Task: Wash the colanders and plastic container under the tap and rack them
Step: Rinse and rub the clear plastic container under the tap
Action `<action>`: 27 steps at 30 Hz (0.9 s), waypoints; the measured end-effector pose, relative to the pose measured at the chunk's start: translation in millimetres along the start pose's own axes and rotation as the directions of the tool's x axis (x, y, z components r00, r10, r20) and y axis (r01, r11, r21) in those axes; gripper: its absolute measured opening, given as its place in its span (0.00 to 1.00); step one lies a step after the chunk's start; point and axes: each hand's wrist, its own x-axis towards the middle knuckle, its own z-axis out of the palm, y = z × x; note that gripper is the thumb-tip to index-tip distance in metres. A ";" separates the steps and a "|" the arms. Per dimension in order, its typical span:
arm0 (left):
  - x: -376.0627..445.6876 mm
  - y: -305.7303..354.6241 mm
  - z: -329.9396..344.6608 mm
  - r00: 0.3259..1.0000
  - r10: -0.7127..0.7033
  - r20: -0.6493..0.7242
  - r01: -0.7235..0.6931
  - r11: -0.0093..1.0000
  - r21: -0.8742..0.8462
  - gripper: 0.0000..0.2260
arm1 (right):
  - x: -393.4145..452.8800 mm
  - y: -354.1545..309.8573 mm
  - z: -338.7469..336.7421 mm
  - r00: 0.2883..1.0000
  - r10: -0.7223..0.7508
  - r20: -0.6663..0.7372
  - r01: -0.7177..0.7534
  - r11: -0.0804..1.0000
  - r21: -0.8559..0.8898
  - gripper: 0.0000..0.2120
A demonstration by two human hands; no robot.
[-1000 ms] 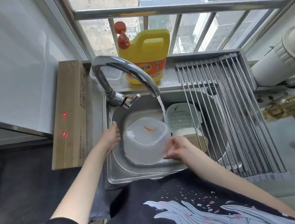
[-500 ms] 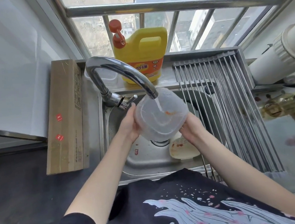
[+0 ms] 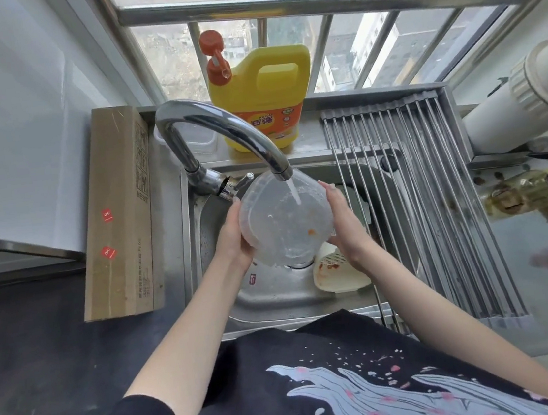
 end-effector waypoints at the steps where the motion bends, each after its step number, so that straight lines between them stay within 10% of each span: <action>1: -1.4 0.7 -1.7 1.000 0.008 -0.029 -0.008 1.000 -0.002 0.26 | -1.3 3.6 2.7 1.000 -0.011 0.020 0.012 1.000 -0.024 0.34; 12: -10.3 -0.6 -19.0 0.986 0.068 -0.149 -0.057 0.995 0.079 0.26 | -8.7 11.7 -3.2 0.964 -0.079 0.256 0.181 0.895 -0.407 0.50; 20: -19.1 -5.2 -14.1 0.973 0.032 -0.227 -0.022 0.999 0.046 0.21 | 2.3 16.5 16.3 0.973 -0.217 -0.079 0.179 0.926 -0.331 0.13; 25: -18.2 -5.6 -25.7 0.953 0.038 -0.301 -0.050 0.998 -0.032 0.14 | -0.6 21.3 19.4 0.975 -0.111 0.192 0.191 0.861 -0.472 0.37; 27: -21.3 -5.5 -25.8 0.945 0.026 -0.327 -0.029 1.000 -0.004 0.11 | 0.0 25.9 20.3 0.991 -0.119 0.058 0.132 0.882 -0.453 0.25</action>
